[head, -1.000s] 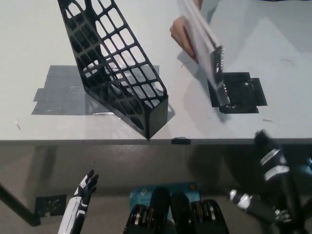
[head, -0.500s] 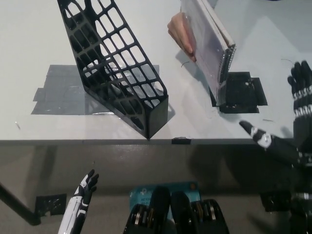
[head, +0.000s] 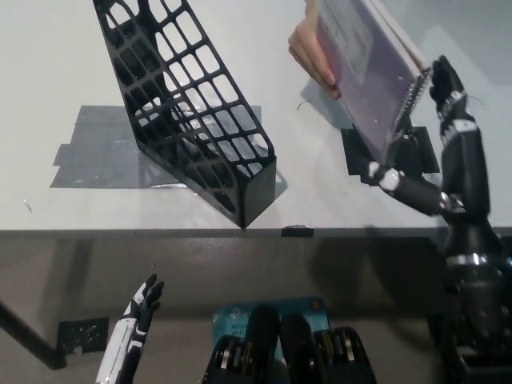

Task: A person hands a notebook to the robot and the robot grabs it with its right hand and places it in the magazine stand kept in the centre of the desk infront of it.

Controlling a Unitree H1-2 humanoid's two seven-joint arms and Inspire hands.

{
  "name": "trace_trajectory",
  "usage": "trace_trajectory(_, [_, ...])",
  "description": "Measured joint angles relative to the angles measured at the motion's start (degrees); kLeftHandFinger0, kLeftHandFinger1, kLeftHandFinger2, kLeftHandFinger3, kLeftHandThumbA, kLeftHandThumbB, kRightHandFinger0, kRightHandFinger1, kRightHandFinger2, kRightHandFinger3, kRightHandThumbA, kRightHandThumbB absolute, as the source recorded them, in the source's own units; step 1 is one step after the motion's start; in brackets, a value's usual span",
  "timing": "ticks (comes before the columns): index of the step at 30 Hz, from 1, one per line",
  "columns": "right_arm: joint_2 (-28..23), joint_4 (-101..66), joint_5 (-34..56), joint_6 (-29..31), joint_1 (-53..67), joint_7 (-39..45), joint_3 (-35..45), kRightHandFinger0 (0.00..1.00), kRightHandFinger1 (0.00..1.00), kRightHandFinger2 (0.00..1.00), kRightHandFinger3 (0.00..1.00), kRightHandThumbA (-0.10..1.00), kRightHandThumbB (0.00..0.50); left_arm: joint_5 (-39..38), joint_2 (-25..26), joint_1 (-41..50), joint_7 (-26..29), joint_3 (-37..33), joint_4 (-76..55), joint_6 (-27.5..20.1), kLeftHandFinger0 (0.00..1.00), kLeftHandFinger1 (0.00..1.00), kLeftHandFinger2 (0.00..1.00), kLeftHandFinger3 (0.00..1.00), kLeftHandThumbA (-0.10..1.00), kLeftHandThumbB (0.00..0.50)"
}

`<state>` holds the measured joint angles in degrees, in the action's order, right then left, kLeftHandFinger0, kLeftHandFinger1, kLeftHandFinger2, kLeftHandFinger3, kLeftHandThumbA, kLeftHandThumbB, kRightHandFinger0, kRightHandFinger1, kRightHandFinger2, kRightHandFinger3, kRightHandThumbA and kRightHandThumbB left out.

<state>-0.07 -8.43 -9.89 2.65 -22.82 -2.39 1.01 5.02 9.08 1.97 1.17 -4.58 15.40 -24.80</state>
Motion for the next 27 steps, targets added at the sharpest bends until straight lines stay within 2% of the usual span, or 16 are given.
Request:
trace_trajectory(5, [-0.13, 4.20, -1.02, -0.33, -4.67, -0.22, -0.38, 1.00, 1.00, 1.00, 1.00, 1.00, 0.317, -0.02, 0.03, 0.12, 0.00, 0.01, -0.02, -0.01, 1.00, 1.00, 1.00, 1.00, 1.00, 0.500])
trace_trajectory(13, [-1.76, 11.46, -1.87, -0.77, -10.92, -0.66, -0.34, 1.00, 1.00, 1.00, 1.00, 1.00, 0.270, -0.16, 0.24, 0.03, 0.00, 0.07, -0.05, -0.01, 1.00, 1.00, 1.00, 1.00, 1.00, 0.500])
trace_trajectory(17, [-2.87, 14.13, -1.81, -0.64, -12.70, -0.91, -0.13, 1.00, 1.00, 1.00, 1.00, 1.00, 0.282, -0.14, 0.38, 0.17, 0.01, 0.02, -0.12, -0.02, 1.00, 1.00, 1.00, 1.00, 1.00, 0.500])
trace_trajectory(21, [-3.09, 16.94, -1.48, -0.22, -14.30, -1.29, 0.49, 1.00, 1.00, 1.00, 1.00, 1.00, 0.261, -0.16, 0.42, 0.19, 0.00, 0.03, -0.13, -0.02, 1.00, 1.00, 1.00, 1.00, 1.00, 0.500])
trace_trajectory(26, [-3.09, 20.25, -1.26, 0.63, -15.46, -1.58, 0.76, 1.00, 1.00, 1.00, 1.00, 1.00, 0.282, -0.16, 0.45, 0.09, -0.01, 0.04, -0.17, -0.02, 1.00, 1.00, 1.00, 1.00, 1.00, 0.500])
trace_trajectory(27, [-3.09, 21.30, -1.24, 0.73, -15.64, -1.68, 0.75, 1.00, 1.00, 1.00, 1.00, 0.99, 0.273, -0.13, 0.48, 0.08, 0.01, 0.02, -0.19, -0.02, 1.00, 1.00, 1.00, 1.00, 1.00, 0.500])
